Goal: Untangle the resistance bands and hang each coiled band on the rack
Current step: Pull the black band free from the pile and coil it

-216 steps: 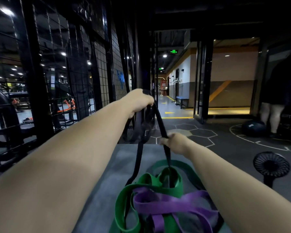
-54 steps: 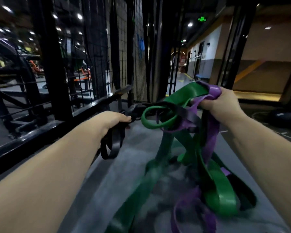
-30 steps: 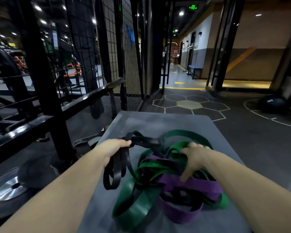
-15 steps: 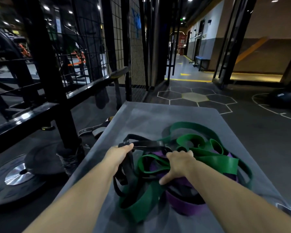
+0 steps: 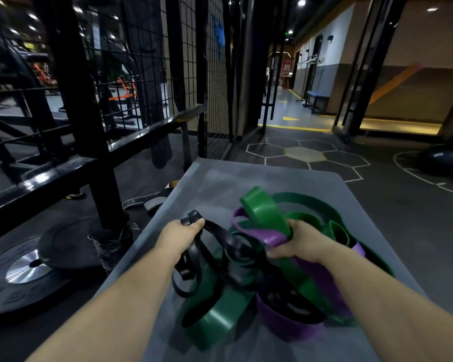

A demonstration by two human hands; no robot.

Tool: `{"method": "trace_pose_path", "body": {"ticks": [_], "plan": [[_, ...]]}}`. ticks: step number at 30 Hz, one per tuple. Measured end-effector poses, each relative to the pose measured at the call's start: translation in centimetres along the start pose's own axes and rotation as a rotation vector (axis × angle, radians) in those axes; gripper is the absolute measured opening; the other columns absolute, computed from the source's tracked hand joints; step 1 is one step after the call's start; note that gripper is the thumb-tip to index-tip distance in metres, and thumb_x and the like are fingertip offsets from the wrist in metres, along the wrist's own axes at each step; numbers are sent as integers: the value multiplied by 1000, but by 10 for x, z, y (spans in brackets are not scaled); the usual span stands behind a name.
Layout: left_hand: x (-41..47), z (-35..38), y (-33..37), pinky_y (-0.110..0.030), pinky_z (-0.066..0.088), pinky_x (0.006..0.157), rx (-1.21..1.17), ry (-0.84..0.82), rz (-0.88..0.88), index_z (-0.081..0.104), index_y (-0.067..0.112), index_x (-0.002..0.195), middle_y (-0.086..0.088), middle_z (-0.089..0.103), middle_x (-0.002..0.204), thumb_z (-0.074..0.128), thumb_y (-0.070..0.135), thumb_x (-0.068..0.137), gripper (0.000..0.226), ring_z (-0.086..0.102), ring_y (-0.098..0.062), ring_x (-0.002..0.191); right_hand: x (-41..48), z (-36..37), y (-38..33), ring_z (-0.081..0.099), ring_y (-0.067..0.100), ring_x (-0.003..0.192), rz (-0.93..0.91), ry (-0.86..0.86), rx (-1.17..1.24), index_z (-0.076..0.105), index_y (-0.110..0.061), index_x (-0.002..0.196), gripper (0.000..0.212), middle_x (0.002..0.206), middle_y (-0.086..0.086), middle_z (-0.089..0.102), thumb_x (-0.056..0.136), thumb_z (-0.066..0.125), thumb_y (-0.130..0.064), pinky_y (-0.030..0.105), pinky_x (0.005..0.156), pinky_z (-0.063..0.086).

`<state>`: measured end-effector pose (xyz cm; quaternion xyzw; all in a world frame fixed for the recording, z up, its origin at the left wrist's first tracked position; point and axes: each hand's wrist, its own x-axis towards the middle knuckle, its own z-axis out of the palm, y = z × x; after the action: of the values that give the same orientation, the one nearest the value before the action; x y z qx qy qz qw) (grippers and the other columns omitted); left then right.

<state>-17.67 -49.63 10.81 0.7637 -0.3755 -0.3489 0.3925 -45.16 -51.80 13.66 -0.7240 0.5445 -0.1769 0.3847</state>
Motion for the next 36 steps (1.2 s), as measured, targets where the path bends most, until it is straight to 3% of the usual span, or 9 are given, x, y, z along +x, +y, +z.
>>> {"method": "trace_pose_path", "body": {"ticks": [6,9,13,16,18,22,27,30,36], "plan": [[-4,-16,23,-41,54,81,54,20,148,59,13,122,-6,69,88,63,63,81,65,65,-25,82,-6,-51,-18,62,17,76,82,422,-57,59,-22,96,44,85,-3,65,67,89,-33,30,69,44],[-8,-21,39,-41,52,81,29,55,253,62,16,112,-8,70,95,64,59,83,51,65,-25,84,-2,-59,-19,59,27,90,247,340,-444,54,-15,101,60,96,2,60,67,83,-55,34,75,44],[-17,-26,54,-42,53,87,-54,84,361,63,28,94,2,68,99,67,58,80,33,64,-21,92,3,-31,1,59,30,108,475,287,-544,38,-7,137,106,117,10,59,62,76,-71,40,88,51],[-21,-33,62,-38,53,83,-21,109,403,64,24,97,5,69,95,67,60,79,41,63,-16,89,7,-10,1,32,31,139,296,489,-779,6,-15,155,125,152,12,31,66,70,-75,46,106,37],[-24,-38,67,-36,53,82,-35,116,412,66,24,98,7,69,94,68,61,78,42,63,-13,89,11,5,-7,23,27,144,-18,501,-871,17,-24,154,102,157,6,25,76,67,-67,45,113,28],[-35,-47,84,-30,53,83,-103,52,458,70,27,96,11,72,93,71,53,80,31,66,-10,89,19,35,-25,46,17,131,-224,261,-326,44,-25,144,62,142,-1,50,89,66,-46,30,106,38],[-59,-59,115,-29,56,77,-137,-134,549,71,21,90,4,76,86,70,45,84,25,72,-14,83,14,41,-60,54,13,119,-167,160,647,43,-33,137,76,131,-7,55,73,79,-51,36,98,46],[-71,-67,125,-47,55,91,-121,-234,578,70,21,95,-1,76,89,72,47,81,29,72,-22,88,4,23,-78,63,17,104,-251,153,937,51,-31,122,58,123,2,65,73,79,-44,33,83,47],[-114,-75,135,-44,54,92,-47,-331,628,68,28,103,6,75,96,74,58,73,43,71,-16,93,-34,-21,-102,64,14,72,-233,219,1180,56,-27,111,41,85,-1,68,87,48,-60,31,70,46]]}}
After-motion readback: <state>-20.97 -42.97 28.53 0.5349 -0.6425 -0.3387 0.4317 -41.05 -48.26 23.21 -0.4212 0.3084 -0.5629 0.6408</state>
